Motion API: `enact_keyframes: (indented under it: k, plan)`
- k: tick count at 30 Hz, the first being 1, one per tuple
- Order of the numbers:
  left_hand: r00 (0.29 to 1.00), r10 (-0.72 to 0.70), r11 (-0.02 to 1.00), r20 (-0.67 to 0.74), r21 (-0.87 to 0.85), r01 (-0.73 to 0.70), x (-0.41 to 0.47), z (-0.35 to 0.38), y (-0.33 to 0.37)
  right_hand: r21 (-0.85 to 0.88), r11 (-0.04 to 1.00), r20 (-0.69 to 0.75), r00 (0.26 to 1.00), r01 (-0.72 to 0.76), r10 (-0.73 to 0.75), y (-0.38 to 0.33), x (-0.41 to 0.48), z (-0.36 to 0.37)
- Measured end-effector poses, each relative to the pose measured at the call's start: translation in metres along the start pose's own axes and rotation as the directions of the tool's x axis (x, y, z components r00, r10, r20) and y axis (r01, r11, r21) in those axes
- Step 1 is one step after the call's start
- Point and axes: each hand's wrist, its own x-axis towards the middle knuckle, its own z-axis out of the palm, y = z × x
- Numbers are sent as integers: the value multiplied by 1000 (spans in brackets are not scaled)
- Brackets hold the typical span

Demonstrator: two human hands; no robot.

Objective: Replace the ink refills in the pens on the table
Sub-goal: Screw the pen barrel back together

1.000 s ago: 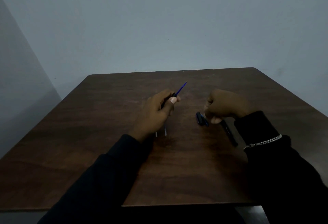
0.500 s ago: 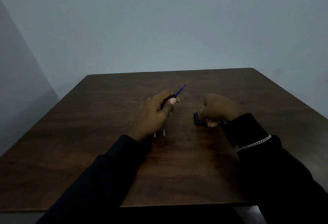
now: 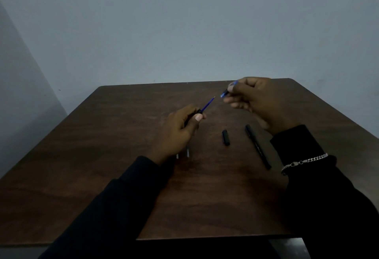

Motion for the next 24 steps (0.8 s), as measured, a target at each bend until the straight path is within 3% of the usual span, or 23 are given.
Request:
enact_keyframes:
  k: [2, 6, 24]
  plan:
    - [1000, 4, 999, 15, 33, -5, 1, 0, 1, 86, 994, 11, 998, 62, -64, -3, -1, 1]
    - [1000, -8, 999, 18, 35, 7, 1, -1, 1, 58, 991, 38, 991, 124, -126, -2, -2, 4]
    - [999, -9, 996, 46, 93, 5, 0, -2, 2, -36, 991, 173, 978, 127, -119, 3, -4, 13]
